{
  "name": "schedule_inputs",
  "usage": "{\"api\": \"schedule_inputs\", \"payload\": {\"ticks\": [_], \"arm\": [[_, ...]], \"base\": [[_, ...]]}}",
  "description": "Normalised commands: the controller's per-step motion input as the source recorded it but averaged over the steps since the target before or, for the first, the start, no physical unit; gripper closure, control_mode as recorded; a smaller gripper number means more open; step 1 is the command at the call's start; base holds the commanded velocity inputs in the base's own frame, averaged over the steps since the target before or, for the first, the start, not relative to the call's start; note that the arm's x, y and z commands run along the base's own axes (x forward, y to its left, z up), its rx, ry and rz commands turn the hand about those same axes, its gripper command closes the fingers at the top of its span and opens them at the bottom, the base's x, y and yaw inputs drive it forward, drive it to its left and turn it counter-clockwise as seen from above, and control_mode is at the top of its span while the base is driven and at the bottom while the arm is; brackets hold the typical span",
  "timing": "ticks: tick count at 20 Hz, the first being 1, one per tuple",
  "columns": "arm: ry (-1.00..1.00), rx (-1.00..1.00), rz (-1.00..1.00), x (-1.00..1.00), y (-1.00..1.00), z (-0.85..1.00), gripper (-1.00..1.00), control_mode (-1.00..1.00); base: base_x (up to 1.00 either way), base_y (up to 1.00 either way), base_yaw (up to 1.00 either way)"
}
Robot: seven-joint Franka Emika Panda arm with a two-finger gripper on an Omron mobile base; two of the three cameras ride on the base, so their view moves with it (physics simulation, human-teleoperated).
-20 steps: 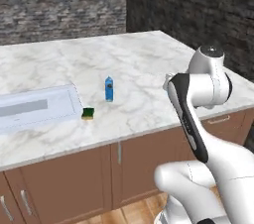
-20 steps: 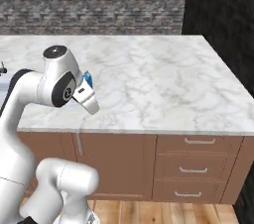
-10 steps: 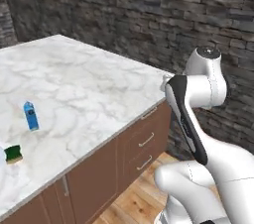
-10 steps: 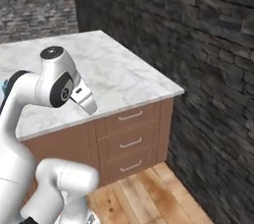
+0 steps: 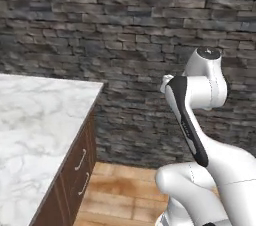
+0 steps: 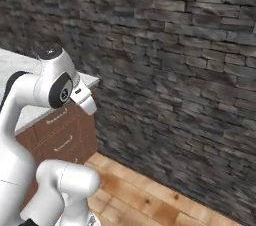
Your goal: Open the cabinet. Pick the sponge and place it next to the sink. Then close the cabinet.
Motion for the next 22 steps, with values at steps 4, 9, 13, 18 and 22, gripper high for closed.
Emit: {"api": "schedule_inputs", "payload": {"ticks": [4,9,13,18,22], "arm": [[0.0,0.0,0.0,0.0,0.0,0.0,-1.0,1.0],[0.0,0.0,0.0,0.0,0.0,0.0,-1.0,1.0],[0.0,0.0,0.0,0.0,0.0,0.0,-1.0,1.0],[0.0,0.0,0.0,0.0,0.0,0.0,-1.0,1.0],[0.0,0.0,0.0,0.0,0.0,0.0,-1.0,1.0]], "base": [[-0.11,0.0,-0.96],[-0.11,0.0,-0.96],[-0.03,0.35,-0.79],[0.0,0.31,-0.75],[0.35,0.04,-0.69]]}}
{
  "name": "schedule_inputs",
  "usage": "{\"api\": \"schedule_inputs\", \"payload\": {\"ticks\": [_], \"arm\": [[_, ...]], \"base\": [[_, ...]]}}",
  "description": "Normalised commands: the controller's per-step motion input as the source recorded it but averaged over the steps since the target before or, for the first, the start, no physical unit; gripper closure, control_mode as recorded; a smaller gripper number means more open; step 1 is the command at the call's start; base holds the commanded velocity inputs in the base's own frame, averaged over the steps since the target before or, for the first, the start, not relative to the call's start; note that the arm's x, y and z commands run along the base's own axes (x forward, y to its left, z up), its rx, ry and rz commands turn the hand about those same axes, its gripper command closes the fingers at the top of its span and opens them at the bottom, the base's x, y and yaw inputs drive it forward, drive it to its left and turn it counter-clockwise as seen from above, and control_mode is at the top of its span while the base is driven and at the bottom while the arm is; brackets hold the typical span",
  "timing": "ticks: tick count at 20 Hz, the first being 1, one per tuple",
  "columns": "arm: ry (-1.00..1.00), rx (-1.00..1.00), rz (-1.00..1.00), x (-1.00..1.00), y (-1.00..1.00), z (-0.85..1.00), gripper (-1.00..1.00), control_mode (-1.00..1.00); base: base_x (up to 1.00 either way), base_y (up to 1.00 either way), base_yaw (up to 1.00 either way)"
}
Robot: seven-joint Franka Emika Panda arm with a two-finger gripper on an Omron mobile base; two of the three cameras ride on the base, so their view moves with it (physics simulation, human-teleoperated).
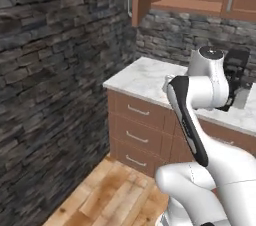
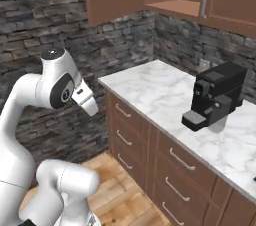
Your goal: Open the cabinet. Pick the sponge and place it next to the sink. Then close the cabinet.
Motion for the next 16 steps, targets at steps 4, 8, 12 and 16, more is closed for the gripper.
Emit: {"api": "schedule_inputs", "payload": {"ticks": [4,8,12,16], "arm": [[0.0,0.0,0.0,0.0,0.0,0.0,-1.0,1.0],[0.0,0.0,0.0,0.0,0.0,0.0,-1.0,1.0],[0.0,0.0,0.0,0.0,0.0,0.0,-1.0,1.0],[0.0,0.0,0.0,0.0,0.0,0.0,-1.0,1.0]], "base": [[0.71,0.04,-0.61],[0.96,0.0,-0.42],[0.79,0.11,-0.34],[0.69,0.3,-0.32]]}}
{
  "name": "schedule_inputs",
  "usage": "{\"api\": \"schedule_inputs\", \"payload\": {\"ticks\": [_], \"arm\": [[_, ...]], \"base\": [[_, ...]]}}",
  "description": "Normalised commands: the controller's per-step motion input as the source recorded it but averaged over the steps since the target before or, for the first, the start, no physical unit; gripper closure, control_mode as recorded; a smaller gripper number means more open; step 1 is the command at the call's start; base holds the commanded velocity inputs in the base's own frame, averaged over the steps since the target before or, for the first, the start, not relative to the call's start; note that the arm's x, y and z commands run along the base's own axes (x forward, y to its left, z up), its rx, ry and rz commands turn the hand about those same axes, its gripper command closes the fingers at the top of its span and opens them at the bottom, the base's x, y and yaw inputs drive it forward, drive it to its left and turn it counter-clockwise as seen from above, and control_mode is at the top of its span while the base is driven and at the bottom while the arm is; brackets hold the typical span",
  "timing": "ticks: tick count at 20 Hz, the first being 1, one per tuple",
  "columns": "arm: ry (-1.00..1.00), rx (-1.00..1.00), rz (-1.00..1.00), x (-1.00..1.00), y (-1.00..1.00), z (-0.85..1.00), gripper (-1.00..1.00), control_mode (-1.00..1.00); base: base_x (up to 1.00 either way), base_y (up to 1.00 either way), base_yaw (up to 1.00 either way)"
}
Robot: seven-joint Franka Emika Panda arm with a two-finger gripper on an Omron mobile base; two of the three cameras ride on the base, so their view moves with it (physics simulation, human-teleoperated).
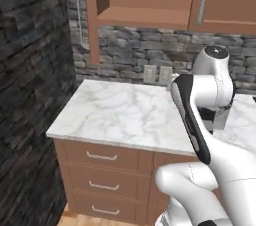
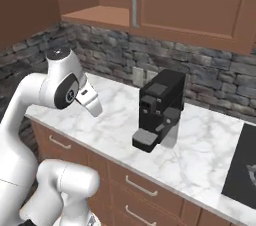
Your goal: Open the cabinet. Pick the sponge and place it next to the sink. Then close the cabinet.
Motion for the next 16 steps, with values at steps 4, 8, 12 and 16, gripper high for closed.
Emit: {"api": "schedule_inputs", "payload": {"ticks": [4,8,12,16], "arm": [[0.0,0.0,0.0,0.0,0.0,0.0,-1.0,1.0],[0.0,0.0,0.0,0.0,0.0,0.0,-1.0,1.0],[0.0,0.0,0.0,0.0,0.0,0.0,-1.0,1.0],[0.0,0.0,0.0,0.0,0.0,0.0,-1.0,1.0]], "base": [[0.29,0.53,-0.39],[0.31,0.34,-0.33],[0.32,0.0,-0.13],[0.33,0.01,-0.02]]}}
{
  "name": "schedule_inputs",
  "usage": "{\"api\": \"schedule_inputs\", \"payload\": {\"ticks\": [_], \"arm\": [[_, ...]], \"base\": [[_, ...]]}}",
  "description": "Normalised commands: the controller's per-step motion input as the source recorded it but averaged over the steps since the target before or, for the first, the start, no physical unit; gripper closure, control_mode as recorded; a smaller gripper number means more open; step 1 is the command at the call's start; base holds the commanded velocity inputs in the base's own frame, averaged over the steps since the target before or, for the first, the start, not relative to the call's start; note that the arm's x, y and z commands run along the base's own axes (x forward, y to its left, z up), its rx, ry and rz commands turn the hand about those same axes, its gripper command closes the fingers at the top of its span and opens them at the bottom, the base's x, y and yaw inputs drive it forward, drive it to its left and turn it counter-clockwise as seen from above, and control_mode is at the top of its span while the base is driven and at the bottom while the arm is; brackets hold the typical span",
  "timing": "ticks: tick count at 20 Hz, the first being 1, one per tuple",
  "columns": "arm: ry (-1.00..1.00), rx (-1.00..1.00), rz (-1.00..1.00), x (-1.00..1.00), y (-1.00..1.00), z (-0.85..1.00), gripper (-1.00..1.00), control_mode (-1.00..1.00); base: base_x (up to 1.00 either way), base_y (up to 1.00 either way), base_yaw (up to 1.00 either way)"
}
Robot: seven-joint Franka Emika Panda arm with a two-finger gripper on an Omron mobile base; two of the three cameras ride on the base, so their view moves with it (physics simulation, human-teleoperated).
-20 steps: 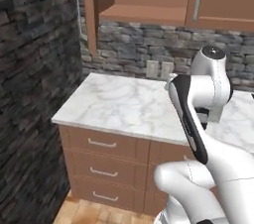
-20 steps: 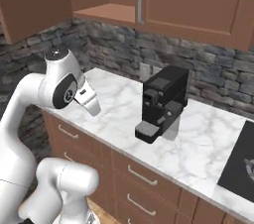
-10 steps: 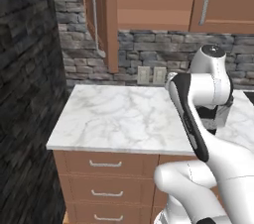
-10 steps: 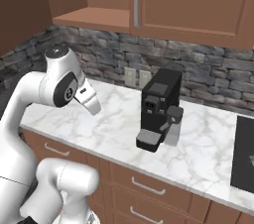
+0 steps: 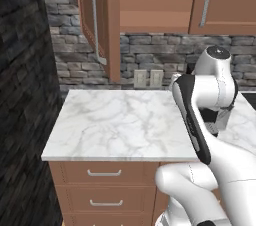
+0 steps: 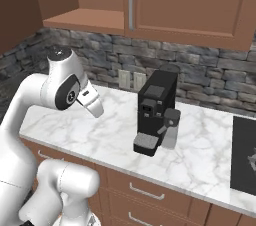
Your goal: Open the cabinet. Pick the sponge and place it next to the sink. Then close the cabinet.
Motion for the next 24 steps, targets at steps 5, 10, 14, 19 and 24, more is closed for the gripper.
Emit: {"api": "schedule_inputs", "payload": {"ticks": [5,10,14,19,24], "arm": [[-0.22,-0.06,0.0,-0.6,0.51,0.36,-1.0,-1.0],[-0.47,-0.32,0.09,-1.0,0.95,0.56,-1.0,-1.0],[-0.51,-0.36,0.11,-1.0,0.76,0.58,-1.0,-1.0],[-0.25,-0.35,0.04,-0.8,1.0,0.66,-1.0,-1.0],[0.0,-0.21,0.02,-0.18,1.0,0.19,-1.0,-1.0]], "base": [[0.0,0.0,0.0],[0.0,0.0,0.0],[0.0,0.0,0.0],[0.0,0.0,0.0],[0.0,0.0,0.0]]}}
